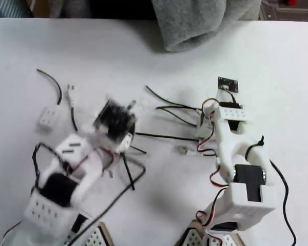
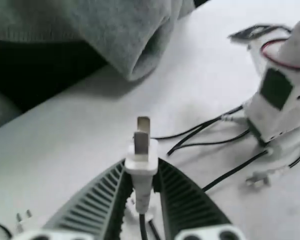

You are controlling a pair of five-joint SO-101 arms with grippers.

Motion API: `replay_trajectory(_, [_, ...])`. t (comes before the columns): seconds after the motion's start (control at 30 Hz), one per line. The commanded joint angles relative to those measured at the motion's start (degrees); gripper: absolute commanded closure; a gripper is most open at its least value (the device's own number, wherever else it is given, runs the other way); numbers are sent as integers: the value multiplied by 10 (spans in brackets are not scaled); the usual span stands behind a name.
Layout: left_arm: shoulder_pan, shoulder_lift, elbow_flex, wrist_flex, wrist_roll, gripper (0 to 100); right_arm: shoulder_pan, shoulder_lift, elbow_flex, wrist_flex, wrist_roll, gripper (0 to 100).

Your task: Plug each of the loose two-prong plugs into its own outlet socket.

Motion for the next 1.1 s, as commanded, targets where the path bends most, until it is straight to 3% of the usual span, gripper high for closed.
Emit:
replay_trajectory(0.0, [51, -108, 33, -33, 45, 977, -3, -6, -1, -5, 6, 547])
replay_trajectory(0.13, [81, -212, 86, -60, 94, 977, -3, -6, -1, -6, 6, 547])
replay_trajectory(0.3, [93, -334, 141, -84, 98, 977, -3, -6, -2, -6, 6, 547])
replay_trajectory(0.43, [93, -327, 145, -88, 98, 977, -7, -9, -4, -6, 7, 547])
replay_trajectory(0.57, [95, -327, 128, -95, 98, 977, -12, -19, -25, 10, 60, 547])
replay_trajectory(0.8, [95, -327, 127, -93, 98, 977, -68, -130, -196, 239, 62, 547])
replay_trajectory(1.07, [91, -327, 127, -91, 98, 977, -170, -262, -415, 392, 66, 567])
